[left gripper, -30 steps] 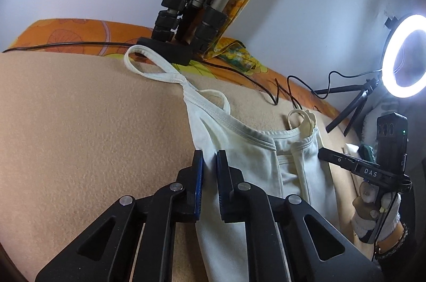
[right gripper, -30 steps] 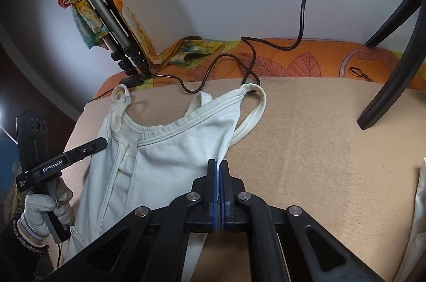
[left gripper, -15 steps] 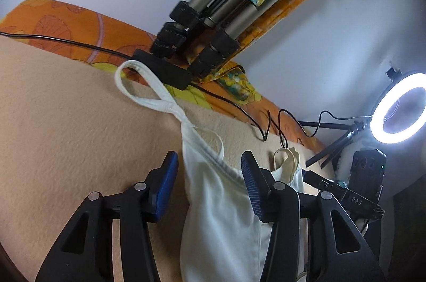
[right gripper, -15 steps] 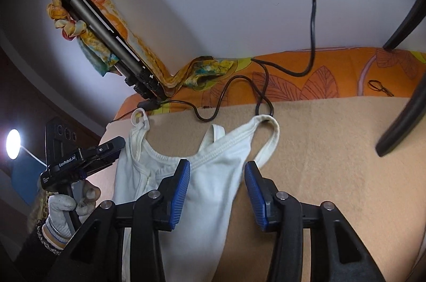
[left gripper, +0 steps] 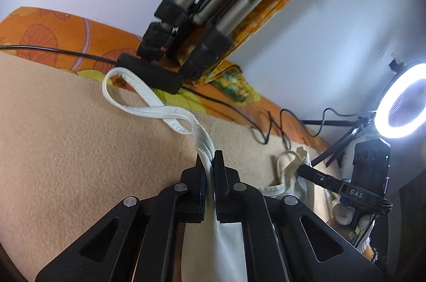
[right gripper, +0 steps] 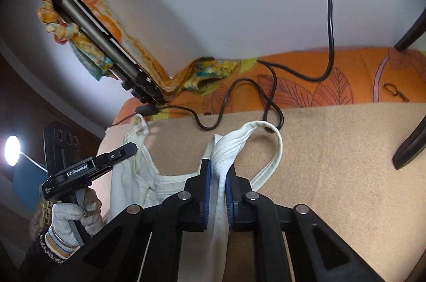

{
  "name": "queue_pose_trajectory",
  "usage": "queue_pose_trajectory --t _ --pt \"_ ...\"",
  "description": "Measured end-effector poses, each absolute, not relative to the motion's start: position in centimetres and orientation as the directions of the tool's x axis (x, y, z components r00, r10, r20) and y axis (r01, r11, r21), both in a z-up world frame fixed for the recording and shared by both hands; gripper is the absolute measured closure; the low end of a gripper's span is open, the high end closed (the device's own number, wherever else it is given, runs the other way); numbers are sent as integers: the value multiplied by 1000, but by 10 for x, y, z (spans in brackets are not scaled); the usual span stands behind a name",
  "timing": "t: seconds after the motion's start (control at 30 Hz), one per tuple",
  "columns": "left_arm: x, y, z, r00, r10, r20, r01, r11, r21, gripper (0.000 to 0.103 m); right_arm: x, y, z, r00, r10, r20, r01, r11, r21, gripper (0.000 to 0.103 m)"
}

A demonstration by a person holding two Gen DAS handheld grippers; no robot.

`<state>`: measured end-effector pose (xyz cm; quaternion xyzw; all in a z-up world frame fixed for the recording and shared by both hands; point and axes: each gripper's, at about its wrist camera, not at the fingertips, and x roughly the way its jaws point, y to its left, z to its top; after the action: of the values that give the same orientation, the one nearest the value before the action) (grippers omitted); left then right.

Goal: Fold small clothes
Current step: 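Lift the straps and fold them over onto the folded hem with both grippers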

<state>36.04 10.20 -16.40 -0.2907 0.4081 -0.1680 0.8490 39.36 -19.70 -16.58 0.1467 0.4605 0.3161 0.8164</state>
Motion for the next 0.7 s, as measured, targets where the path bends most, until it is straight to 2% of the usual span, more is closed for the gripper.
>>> queue_pose_trajectory --t 0.3,0.7 --pt "330 100 -127 644 -546 -536 112 761 -639 101 362 -202 -121 417 675 -608 -436 736 518 96" --pt "249 96 -85 664 -556 -500 166 761 -627 101 271 -203 -65 419 678 -604 -518 725 455 96"
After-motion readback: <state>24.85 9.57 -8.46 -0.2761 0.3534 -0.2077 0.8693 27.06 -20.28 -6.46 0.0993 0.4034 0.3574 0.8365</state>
